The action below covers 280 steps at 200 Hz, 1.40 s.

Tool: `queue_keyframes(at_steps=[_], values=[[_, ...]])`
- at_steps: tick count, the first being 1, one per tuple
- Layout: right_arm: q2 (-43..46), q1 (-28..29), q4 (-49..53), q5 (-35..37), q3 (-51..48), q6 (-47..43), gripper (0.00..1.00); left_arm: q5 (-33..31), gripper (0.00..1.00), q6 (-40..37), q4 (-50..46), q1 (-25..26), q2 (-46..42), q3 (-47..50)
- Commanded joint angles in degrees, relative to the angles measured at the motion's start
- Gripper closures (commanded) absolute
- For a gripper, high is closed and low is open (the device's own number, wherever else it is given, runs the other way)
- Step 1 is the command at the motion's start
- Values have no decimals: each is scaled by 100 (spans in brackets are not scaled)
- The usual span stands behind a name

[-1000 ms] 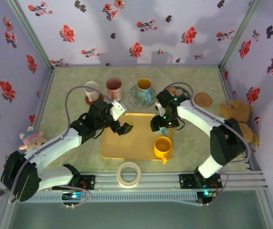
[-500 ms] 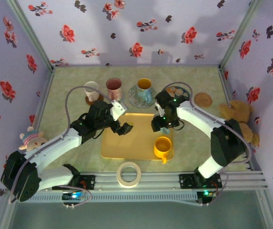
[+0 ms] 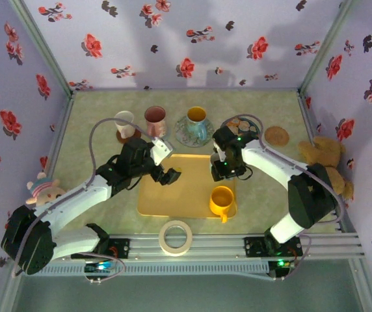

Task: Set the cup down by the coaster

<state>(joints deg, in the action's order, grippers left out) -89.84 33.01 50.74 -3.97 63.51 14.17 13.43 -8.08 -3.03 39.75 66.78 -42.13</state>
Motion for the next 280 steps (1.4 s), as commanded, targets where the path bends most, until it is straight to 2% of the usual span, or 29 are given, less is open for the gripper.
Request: queue_keyframes(at_steps=[1, 149, 237, 264, 280], values=[[197, 22, -70, 220, -118, 127, 46, -86, 0, 8, 181, -15, -52, 85], [483, 29, -429, 625, -477, 182, 71, -86, 0, 31, 215, -17, -69, 100], [735, 29, -470, 678, -473, 173, 89, -89, 0, 17, 251, -16, -88, 47], [817, 22, -451, 713, -390, 87, 100, -78, 0, 77, 328, -18, -65, 38], [820, 21, -382, 747, -289, 27, 100, -77, 0, 87, 353, -16, -78, 21]])
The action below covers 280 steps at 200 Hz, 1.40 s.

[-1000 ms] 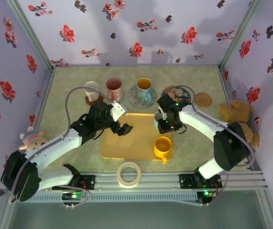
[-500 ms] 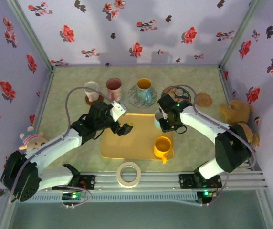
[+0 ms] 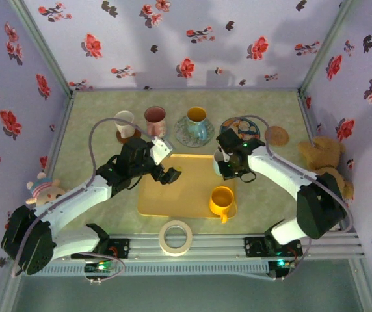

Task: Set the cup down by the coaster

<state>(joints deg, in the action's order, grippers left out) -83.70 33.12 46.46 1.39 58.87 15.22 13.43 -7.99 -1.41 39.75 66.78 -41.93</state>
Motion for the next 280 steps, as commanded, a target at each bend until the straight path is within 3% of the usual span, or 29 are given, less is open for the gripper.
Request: queue_keyframes(at_steps=[1, 121, 280], values=[[205, 10, 52, 212, 185, -84, 100, -77, 0, 78, 193, -13, -78, 1], [420, -440, 288, 330, 1283, -374, 100, -86, 0, 27, 484, -17, 42, -283], [-1021, -1650, -113, 605, 2553, -495, 100, -45, 0, 43, 1289, -283, 1609, -1146]])
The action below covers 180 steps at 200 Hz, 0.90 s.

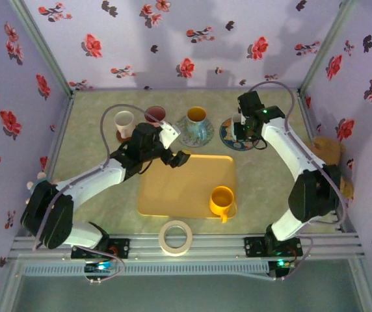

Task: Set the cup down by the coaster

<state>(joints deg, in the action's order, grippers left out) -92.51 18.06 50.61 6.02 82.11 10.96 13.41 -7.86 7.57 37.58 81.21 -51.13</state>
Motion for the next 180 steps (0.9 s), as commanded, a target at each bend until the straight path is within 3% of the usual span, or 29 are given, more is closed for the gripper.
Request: queue_keyframes(at_steps=[1, 105, 180], values=[[-151, -154, -545, 139, 233, -68, 100, -42, 0, 30, 392, -67, 171, -228], [-1233, -408, -1370, 328, 396, 38, 100, 272, 0, 140, 901, -155, 680, -195], [-1382, -408, -1761, 458, 177, 20, 100, 361, 0, 74, 930, -163, 843, -230]])
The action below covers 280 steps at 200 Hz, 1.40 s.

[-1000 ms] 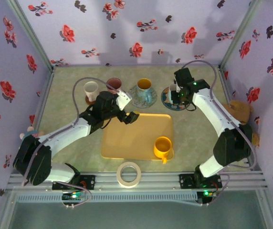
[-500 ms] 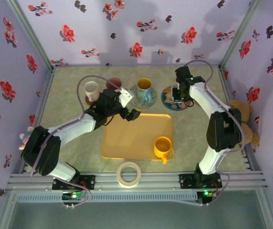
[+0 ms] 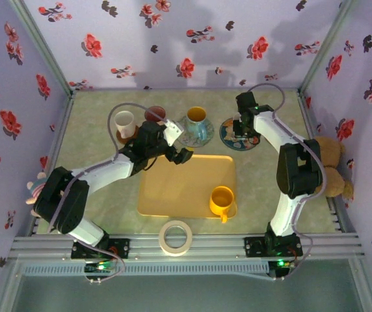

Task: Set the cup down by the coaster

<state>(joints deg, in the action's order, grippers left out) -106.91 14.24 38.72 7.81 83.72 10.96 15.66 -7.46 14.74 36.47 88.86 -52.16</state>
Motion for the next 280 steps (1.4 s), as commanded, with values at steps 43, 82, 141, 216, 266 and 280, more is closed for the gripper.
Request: queue_keyframes(at_steps=[43, 82, 141, 216, 266, 280], values=[[84, -21, -949, 332, -302, 19, 100, 177, 0, 43, 231, -52, 140, -145], [13, -27, -996, 327, -342, 39, 100, 192, 0, 60, 223, -61, 158, -163], [99, -26, -1089, 316, -592, 125, 79, 186, 0, 69, 169, -61, 142, -163], [310, -22, -1034, 317, -726, 175, 56, 262, 0, 114, 222, -61, 127, -150], [634, -15, -913, 294, -838, 222, 45, 273, 0, 122, 179, -61, 80, -220], [767, -18, -846, 279, -865, 224, 44, 288, 0, 97, 145, -61, 32, -248]])
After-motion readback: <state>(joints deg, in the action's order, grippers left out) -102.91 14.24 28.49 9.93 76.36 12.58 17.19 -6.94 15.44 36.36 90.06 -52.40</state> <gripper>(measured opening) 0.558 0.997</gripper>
